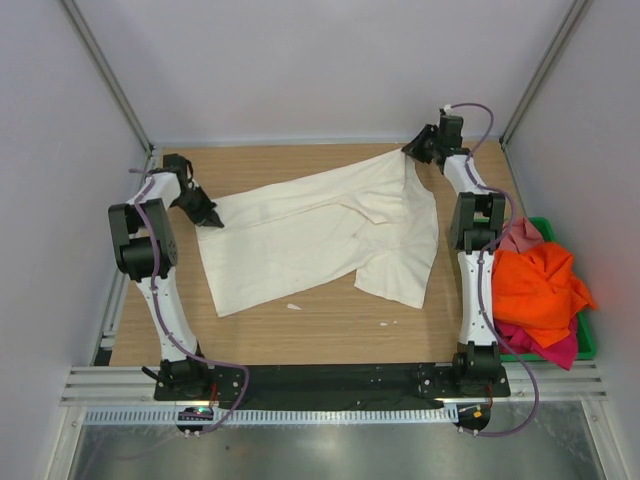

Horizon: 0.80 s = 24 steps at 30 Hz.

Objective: Fold and stack the t-shirts
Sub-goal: Fold the tshirt

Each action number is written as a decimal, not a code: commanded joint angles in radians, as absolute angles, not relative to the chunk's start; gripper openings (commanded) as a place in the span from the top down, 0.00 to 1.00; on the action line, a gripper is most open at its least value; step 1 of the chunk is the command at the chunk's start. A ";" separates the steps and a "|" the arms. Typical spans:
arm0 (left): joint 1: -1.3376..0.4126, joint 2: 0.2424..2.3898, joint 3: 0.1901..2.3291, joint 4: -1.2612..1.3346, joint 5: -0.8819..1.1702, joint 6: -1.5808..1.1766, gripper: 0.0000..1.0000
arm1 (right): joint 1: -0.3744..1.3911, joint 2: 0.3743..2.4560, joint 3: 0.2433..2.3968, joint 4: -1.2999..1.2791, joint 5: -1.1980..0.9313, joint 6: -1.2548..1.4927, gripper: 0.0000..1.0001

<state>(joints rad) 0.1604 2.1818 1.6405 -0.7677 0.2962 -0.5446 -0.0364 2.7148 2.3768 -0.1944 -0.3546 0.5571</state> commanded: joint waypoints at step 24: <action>0.080 1.789 1.355 -0.703 0.345 -0.658 0.65 | 0.283 1.942 1.743 -0.720 -0.089 0.285 0.43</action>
